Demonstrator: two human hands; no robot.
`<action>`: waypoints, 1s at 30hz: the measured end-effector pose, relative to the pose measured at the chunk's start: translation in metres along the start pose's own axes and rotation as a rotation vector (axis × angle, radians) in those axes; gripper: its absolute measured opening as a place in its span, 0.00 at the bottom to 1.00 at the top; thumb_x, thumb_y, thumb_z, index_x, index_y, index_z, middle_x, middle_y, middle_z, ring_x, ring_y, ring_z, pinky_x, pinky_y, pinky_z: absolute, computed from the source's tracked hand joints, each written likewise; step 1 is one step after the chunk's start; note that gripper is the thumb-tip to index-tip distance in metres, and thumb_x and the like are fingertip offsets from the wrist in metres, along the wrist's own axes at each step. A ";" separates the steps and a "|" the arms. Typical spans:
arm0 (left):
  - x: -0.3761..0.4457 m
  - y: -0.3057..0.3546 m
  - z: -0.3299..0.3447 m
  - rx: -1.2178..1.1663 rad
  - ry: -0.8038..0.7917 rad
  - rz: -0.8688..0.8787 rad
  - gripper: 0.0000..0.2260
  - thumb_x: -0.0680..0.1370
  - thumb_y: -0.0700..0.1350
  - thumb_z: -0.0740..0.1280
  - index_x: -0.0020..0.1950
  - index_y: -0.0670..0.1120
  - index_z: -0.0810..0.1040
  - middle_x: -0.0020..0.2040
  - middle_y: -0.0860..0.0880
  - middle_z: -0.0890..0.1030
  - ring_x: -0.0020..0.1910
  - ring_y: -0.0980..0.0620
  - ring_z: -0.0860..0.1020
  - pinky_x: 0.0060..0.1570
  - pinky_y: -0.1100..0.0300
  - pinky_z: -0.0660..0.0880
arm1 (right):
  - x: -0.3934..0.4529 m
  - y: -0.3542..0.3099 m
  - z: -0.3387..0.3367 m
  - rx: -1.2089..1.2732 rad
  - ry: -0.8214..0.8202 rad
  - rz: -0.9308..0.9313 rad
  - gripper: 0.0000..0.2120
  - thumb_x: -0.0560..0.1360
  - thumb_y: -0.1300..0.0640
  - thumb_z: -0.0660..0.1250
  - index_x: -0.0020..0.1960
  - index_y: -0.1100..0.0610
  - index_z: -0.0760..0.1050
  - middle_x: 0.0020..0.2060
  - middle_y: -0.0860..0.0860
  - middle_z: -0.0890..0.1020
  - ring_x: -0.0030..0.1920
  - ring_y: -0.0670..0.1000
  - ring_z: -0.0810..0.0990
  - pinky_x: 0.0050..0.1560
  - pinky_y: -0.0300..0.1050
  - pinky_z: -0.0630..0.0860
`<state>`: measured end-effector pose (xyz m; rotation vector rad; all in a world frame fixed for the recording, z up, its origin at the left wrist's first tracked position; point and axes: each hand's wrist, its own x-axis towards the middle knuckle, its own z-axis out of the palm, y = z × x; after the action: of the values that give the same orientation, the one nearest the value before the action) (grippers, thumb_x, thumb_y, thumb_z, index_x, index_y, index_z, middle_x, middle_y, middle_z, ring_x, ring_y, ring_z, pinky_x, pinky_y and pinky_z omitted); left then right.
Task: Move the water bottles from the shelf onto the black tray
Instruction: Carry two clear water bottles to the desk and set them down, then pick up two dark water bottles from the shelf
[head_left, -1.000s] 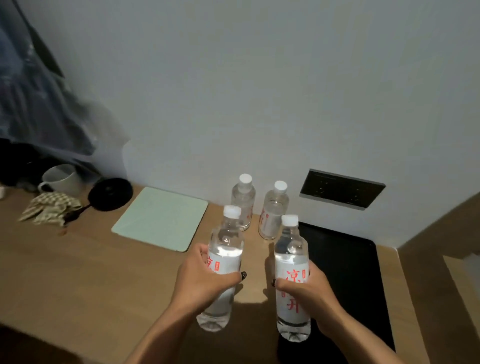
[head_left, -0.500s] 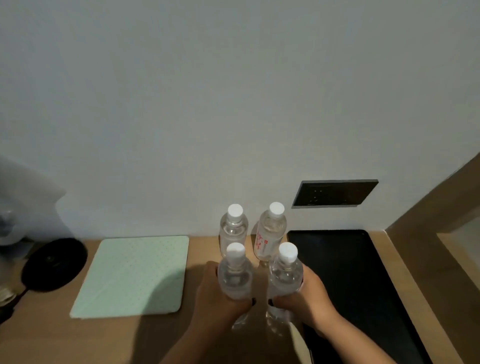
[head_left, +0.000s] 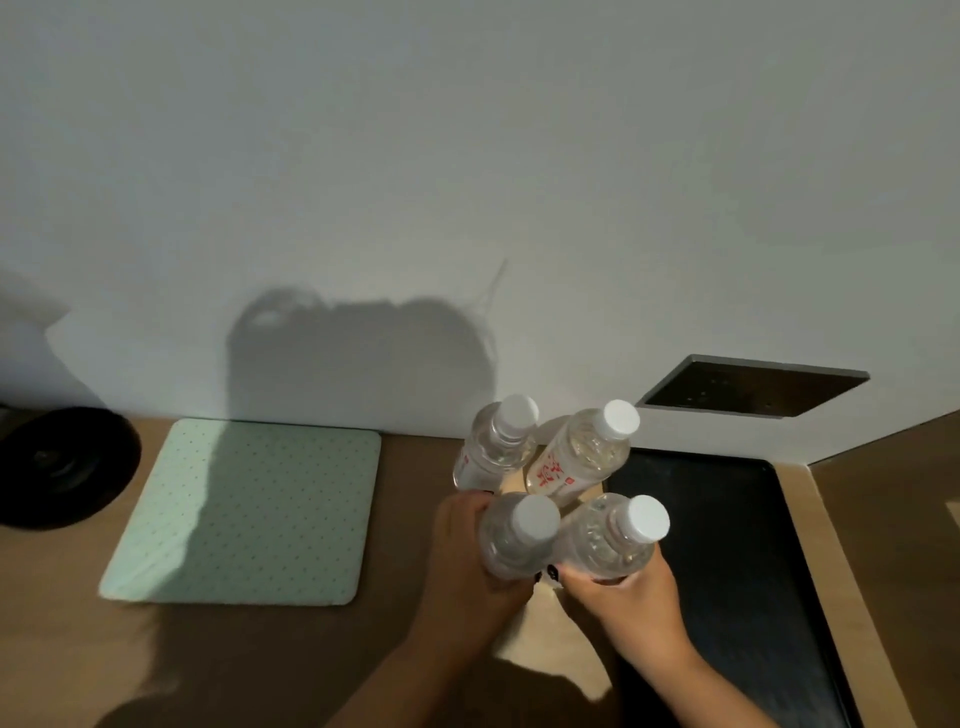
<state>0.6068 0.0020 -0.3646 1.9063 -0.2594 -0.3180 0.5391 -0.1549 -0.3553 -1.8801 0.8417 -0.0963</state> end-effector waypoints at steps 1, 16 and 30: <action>0.001 -0.003 0.002 0.009 0.015 -0.001 0.23 0.66 0.46 0.77 0.56 0.53 0.72 0.54 0.53 0.74 0.54 0.55 0.75 0.51 0.66 0.76 | 0.000 0.000 0.001 0.005 0.000 -0.004 0.39 0.50 0.41 0.78 0.59 0.50 0.74 0.52 0.48 0.82 0.53 0.47 0.81 0.54 0.48 0.79; -0.004 0.031 -0.019 0.164 0.013 0.139 0.29 0.61 0.47 0.79 0.58 0.49 0.71 0.50 0.57 0.74 0.53 0.61 0.75 0.52 0.71 0.72 | -0.009 -0.015 -0.011 -0.051 -0.136 0.057 0.33 0.62 0.60 0.79 0.64 0.52 0.71 0.57 0.48 0.79 0.59 0.50 0.77 0.60 0.48 0.74; -0.040 0.119 -0.040 0.259 -0.053 0.366 0.23 0.76 0.47 0.67 0.69 0.54 0.63 0.64 0.57 0.65 0.64 0.59 0.64 0.64 0.62 0.64 | -0.107 -0.034 -0.105 -0.207 0.043 -0.018 0.35 0.74 0.45 0.68 0.75 0.53 0.59 0.74 0.52 0.64 0.73 0.52 0.63 0.71 0.50 0.64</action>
<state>0.5797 0.0092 -0.2358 2.0566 -0.7031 -0.0901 0.4319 -0.1659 -0.2457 -2.0860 0.8922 -0.0631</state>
